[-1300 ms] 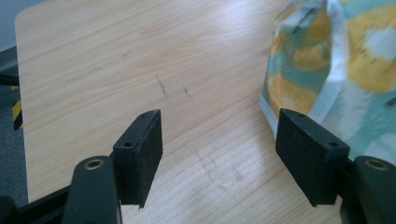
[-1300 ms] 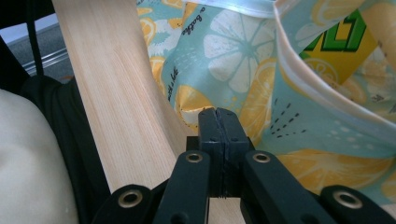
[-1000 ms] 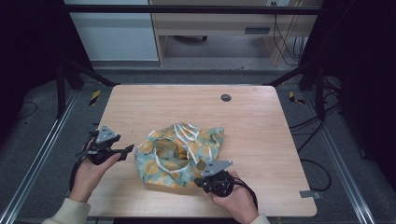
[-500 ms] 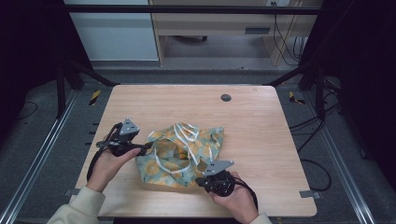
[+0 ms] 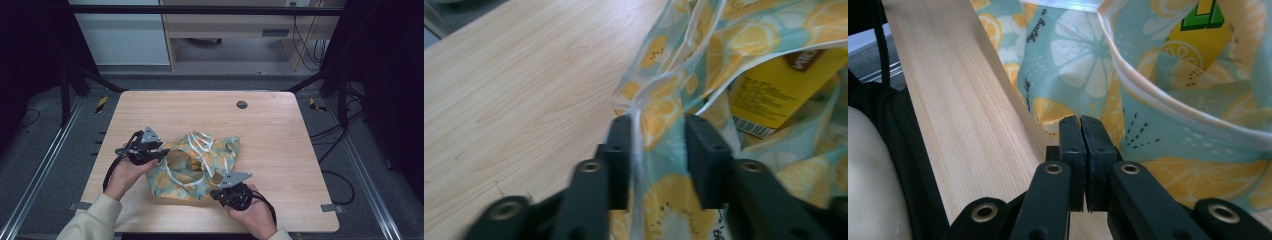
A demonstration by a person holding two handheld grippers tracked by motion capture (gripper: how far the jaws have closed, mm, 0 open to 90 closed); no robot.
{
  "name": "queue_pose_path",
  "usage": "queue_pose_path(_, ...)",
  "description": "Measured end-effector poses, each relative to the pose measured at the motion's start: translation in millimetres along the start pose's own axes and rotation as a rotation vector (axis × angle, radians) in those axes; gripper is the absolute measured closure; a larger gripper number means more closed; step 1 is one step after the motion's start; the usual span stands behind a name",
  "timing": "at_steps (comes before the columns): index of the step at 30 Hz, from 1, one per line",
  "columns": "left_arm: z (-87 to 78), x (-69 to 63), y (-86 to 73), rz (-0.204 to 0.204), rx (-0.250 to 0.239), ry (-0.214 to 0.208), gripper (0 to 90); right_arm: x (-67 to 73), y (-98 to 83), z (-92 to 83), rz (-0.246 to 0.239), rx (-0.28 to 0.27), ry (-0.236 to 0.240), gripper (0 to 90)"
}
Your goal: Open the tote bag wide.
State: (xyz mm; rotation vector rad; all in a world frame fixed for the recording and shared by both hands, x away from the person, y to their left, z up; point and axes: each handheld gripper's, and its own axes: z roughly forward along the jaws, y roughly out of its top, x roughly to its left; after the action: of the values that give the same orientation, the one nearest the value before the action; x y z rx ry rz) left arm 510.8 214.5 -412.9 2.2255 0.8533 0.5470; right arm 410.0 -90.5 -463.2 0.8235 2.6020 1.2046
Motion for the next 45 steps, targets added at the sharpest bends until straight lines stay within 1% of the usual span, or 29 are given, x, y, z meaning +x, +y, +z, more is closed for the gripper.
queue_pose_path(3, -12.3, -0.5, -2.7, -0.006, -0.045, -0.012, 81.6, 0.2, -0.7, 0.5, 0.002, 0.002, -0.007, 88.6)
queue_pose_path(5, -21.3, -2.1, -5.0, -0.014, -0.071, -0.028, 86.2, -0.1, -1.4, 0.7, 0.001, -0.001, -0.011, 88.2)
queue_pose_path(8, -34.0, -5.8, -10.4, -0.024, -0.097, -0.066, 87.7, -0.5, -2.8, 0.9, 0.01, -0.003, -0.02, 87.8)
queue_pose_path(11, -45.5, -12.8, -18.7, -0.027, -0.111, -0.105, 88.2, -1.4, -4.6, 0.5, 0.015, 0.006, -0.035, 87.1)
queue_pose_path(13, -54.7, -20.2, -26.1, -0.03, -0.129, -0.144, 88.5, -1.9, -5.6, 0.2, 0.015, 0.011, -0.047, 86.6)
queue_pose_path(15, -61.3, -27.2, -31.6, -0.025, -0.137, -0.17, 88.6, -2.5, -6.7, -0.1, 0.018, 0.01, -0.063, 85.8)
queue_pose_path(16, -64.2, -31.8, -34.8, -0.021, -0.142, -0.194, 88.6, -2.8, -7.2, -0.3, 0.02, 0.011, -0.069, 85.0)
queue_pose_path(17, -66.1, -36.7, -37.9, -0.012, -0.138, -0.215, 88.6, -3.1, -7.8, -0.5, 0.024, 0.011, -0.072, 83.4)
queue_pose_path(19, -67.1, -46.7, -44.7, 0.012, -0.119, -0.243, 88.6, -4.0, -8.7, -1.5, 0.028, 0.007, -0.09, 79.9)
queue_pose_path(20, -66.3, -50.9, -48.2, 0.021, -0.106, -0.254, 88.6, -4.3, -8.9, -2.5, 0.038, 0.001, -0.098, 78.2)
queue_pose_path(22, -62.5, -58.9, -55.4, 0.035, -0.081, -0.273, 88.7, -5.3, -9.4, -6.0, 0.049, -0.01, -0.111, 74.7)
queue_pose_path(23, -59.6, -61.8, -58.8, 0.048, -0.064, -0.273, 88.7, -5.8, -9.8, -7.7, 0.05, -0.019, -0.123, 72.3)
queue_pose_path(24, -55.9, -64.2, -62.4, 0.051, -0.049, -0.276, 88.7, -6.4, -10.2, -9.5, 0.055, -0.026, -0.131, 69.7)
queue_pose_path(27, -44.6, -66.4, -71.3, 0.05, -0.015, -0.282, 88.7, -7.6, -11.5, -15.2, 0.071, -0.042, -0.152, 63.9)
queue_pose_path(28, -44.6, -66.4, -71.3, 0.05, -0.015, -0.282, 88.7, -7.6, -11.5, -15.2, 0.071, -0.042, -0.152, 63.9)
queue_pose_path(29, -40.8, -66.0, -73.5, 0.054, 0.0, -0.279, 88.7, -8.1, -11.8, -17.1, 0.073, -0.048, -0.157, 60.6)
queue_pose_path(30, -39.3, -65.8, -74.4, 0.051, 0.002, -0.281, 88.6, -8.2, -12.1, -21.3, 0.077, -0.064, -0.169, 56.2)
queue_pose_path(31, -36.3, -66.8, -76.4, 0.052, 0.01, -0.289, 88.6, -7.8, -11.9, -22.8, 0.076, -0.068, -0.167, 55.0)
queue_pose_path(32, -35.3, -67.3, -77.1, 0.068, 0.024, -0.288, 88.6, -7.3, -11.7, -24.7, 0.072, -0.074, -0.166, 53.6)
queue_pose_path(33, -35.3, -67.3, -77.1, 0.068, 0.024, -0.288, 88.6, -7.0, -11.2, -26.4, 0.072, -0.082, -0.169, 51.7)
queue_pose_path(34, -33.3, -68.5, -78.1, 0.077, 0.035, -0.289, 88.6, -6.1, -9.8, -29.1, 0.081, -0.089, -0.17, 49.8)
queue_pose_path(35, -32.6, -68.8, -78.8, 0.074, 0.035, -0.291, 88.6, -5.6, -8.8, -30.8, 0.079, -0.096, -0.17, 48.9)
queue_pose_path(36, -31.9, -68.3, -79.7, 0.082, 0.046, -0.293, 88.6, -5.0, -6.9, -33.0, 0.074, -0.106, -0.171, 47.4)
queue_pose_path(38, -29.7, -69.6, -82.1, 0.071, 0.048, -0.298, 88.5, -5.3, -2.1, -37.1, 0.065, -0.113, -0.179, 44.2)
queue_pose_path(39, -28.7, -69.8, -83.3, 0.081, 0.06, -0.299, 88.5, -6.7, 0.9, -39.0, 0.063, -0.116, -0.185, 43.1)
queue_pose_path(41, -26.9, -70.9, -84.9, 0.08, 0.066, -0.299, 88.5, -8.5, 4.7, -41.1, 0.065, -0.115, -0.19, 41.3)
queue_pose_path(42, -25.8, -71.1, -86.0, 0.088, 0.077, -0.298, 88.5, -11.4, 10.2, -43.8, 0.06, -0.114, -0.201, 39.2)
queue_pose_path(43, -24.3, -71.6, -87.4, 0.097, 0.088, -0.297, 88.4, -15.2, 20.6, -48.2, 0.053, -0.115, -0.215, 36.9)
queue_pose_path(45, -23.6, -71.7, -87.9, 0.098, 0.091, -0.297, 88.2, -18.8, 30.8, -49.6, 0.041, -0.112, -0.224, 34.2)
